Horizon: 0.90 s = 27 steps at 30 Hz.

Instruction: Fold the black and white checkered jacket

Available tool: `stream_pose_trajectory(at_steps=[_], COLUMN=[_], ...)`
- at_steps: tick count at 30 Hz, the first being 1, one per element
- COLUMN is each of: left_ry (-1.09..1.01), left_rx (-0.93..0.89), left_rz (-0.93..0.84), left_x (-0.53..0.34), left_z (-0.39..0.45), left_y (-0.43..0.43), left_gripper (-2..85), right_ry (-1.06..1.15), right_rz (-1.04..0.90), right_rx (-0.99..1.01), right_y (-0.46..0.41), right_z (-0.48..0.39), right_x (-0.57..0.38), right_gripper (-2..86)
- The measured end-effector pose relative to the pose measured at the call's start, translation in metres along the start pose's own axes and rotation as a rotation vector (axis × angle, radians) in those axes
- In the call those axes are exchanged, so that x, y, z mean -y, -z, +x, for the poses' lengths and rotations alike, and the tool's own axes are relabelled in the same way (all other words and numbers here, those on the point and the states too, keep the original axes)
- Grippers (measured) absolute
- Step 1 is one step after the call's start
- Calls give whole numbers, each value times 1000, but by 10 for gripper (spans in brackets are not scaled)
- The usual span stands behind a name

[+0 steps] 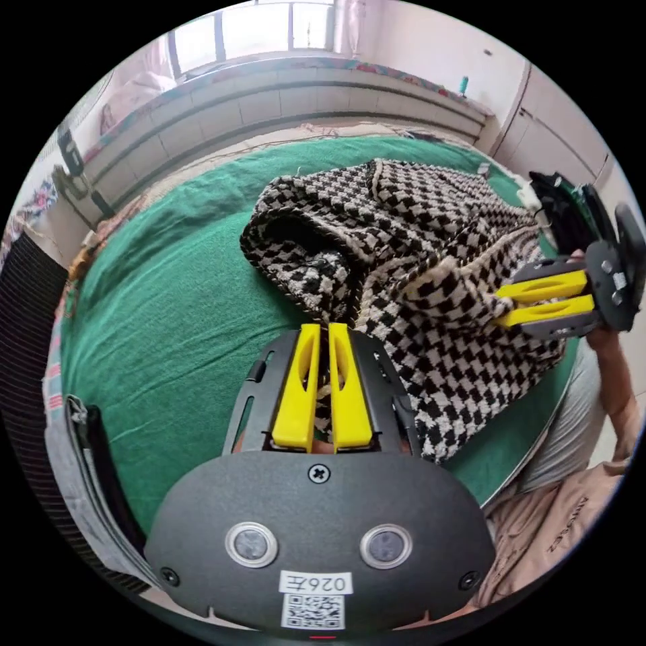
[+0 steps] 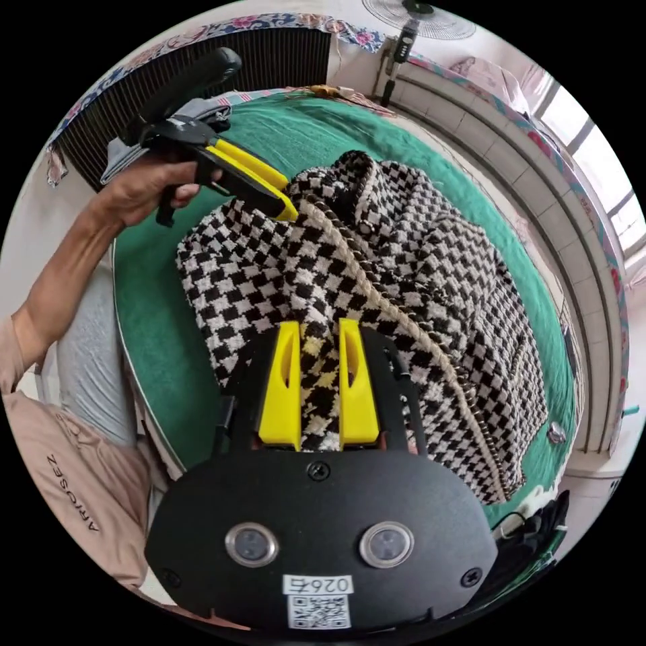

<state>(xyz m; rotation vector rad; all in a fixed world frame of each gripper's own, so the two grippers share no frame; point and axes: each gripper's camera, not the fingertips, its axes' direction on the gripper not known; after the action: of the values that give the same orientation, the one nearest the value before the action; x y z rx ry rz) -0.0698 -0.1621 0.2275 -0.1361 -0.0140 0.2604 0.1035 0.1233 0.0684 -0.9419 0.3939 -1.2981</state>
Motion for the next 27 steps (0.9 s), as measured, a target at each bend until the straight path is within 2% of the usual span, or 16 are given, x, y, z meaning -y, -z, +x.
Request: stream_pose_trajectory(at_steps=[4, 6, 9, 11, 13, 14, 16, 17, 18, 20, 22, 23, 25, 27], left_ry=[-136, -129, -37, 62, 241, 282, 376, 369, 318, 182, -43, -94, -277, -441], left_rx=[183, 187, 30, -119, -260, -269, -279, -286, -317, -420, -611, -644, -675, -572], left_rz=[-66, -43, 16, 68, 185, 232, 398, 434, 488, 476, 328, 292, 200, 134], left_x=[10, 8, -3, -13, -31, -38, -57, -59, -56, -37, 0, 8, 27, 33], left_z=[43, 45, 25, 5, -23, -27, -30, -27, -14, 16, 75, 91, 163, 223], left_y=[15, 28, 48, 57, 69, 74, 91, 94, 97, 90, 66, 59, 38, 32], left_gripper=[11, 9, 11, 18, 37, 44, 86, 91, 97, 101, 122, 130, 226, 305], right_ry=[-91, -174, -376, -457, -587, -621, -806, -838, -876, -821, -667, -633, -536, -492], right_rz=[-18, -14, -71, -105, -84, -98, -209, -215, -151, 69, 322, 351, 356, 323], right_rx=[-6, -31, -129, 2, 279, 277, 3, -59, -116, -28, 167, 208, 304, 335], right_y=[37, 59, 94, 101, 98, 97, 104, 108, 119, 134, 138, 135, 114, 95], right_z=[31, 55, 102, 128, 157, 162, 173, 174, 173, 166, 154, 152, 143, 138], right_x=[-22, -51, -118, -163, -219, -230, -265, -270, -276, -272, -250, -242, -207, -182], right_gripper=[-1, -2, -3, -1, 1, -1, -7, -7, -8, -9, -9, -9, -10, -11])
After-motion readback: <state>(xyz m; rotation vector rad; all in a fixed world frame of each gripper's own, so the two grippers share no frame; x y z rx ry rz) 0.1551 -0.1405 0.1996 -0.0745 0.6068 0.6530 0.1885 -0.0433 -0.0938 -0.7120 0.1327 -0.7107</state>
